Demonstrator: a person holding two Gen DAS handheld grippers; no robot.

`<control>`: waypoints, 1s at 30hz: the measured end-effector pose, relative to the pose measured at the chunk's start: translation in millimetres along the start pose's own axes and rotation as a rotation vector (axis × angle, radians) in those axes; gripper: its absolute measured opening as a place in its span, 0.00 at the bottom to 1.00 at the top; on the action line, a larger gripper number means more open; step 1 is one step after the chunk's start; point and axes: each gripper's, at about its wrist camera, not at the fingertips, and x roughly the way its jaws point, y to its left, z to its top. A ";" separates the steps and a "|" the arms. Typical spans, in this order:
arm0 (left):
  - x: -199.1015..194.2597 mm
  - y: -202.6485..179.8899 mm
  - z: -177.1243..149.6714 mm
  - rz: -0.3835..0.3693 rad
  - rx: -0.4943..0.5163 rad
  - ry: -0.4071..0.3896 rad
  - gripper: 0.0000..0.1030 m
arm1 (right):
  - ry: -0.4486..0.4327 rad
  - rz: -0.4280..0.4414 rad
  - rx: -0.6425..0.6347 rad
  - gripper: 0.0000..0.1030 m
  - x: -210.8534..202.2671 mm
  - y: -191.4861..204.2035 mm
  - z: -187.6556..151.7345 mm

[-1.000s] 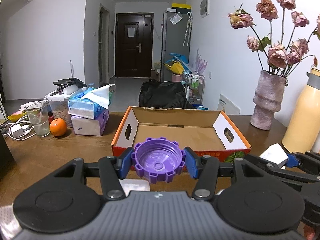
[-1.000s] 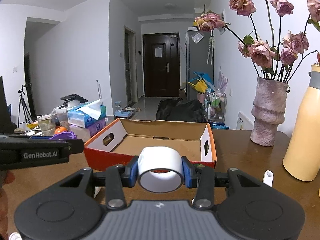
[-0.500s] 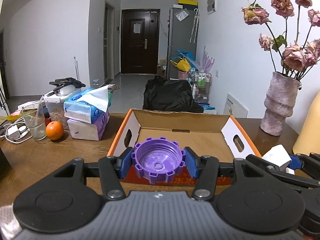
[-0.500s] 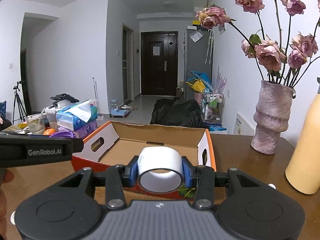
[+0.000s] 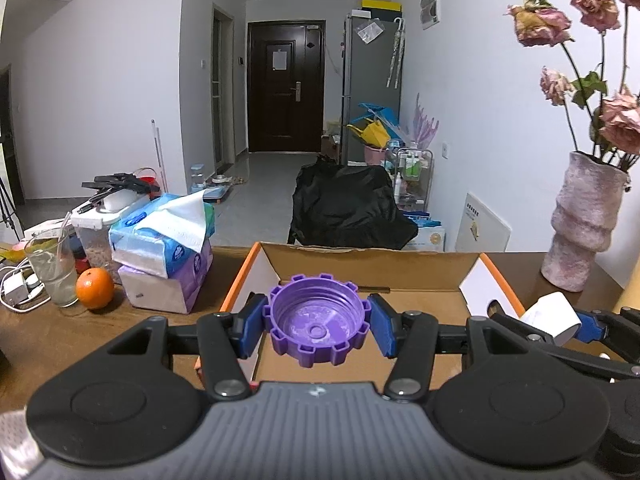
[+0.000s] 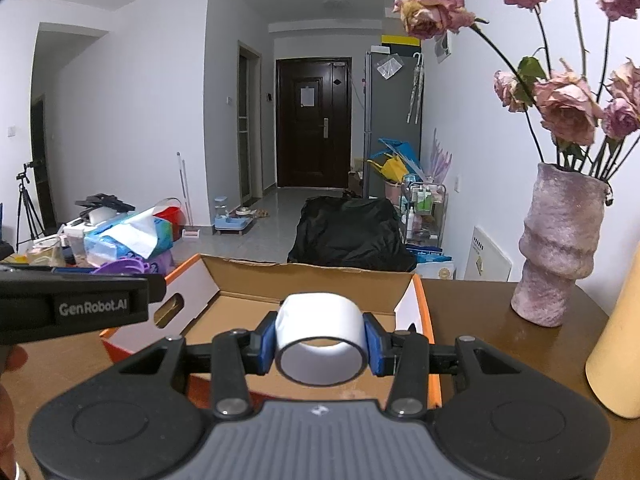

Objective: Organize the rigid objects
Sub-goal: 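Carry the purple cap and tape roll with both grippers into the cardboard box, then open both grippers to drop the purple cap and tape roll in the box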

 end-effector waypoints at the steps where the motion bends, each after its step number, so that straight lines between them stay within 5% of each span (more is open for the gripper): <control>1: 3.9 -0.5 1.4 0.001 -0.001 0.002 0.54 | 0.003 -0.005 -0.004 0.41 4.2 0.1 1.5; 30: 135.4 -8.4 17.4 0.080 0.051 0.149 0.54 | 0.159 -0.072 -0.012 0.41 128.2 -5.4 18.4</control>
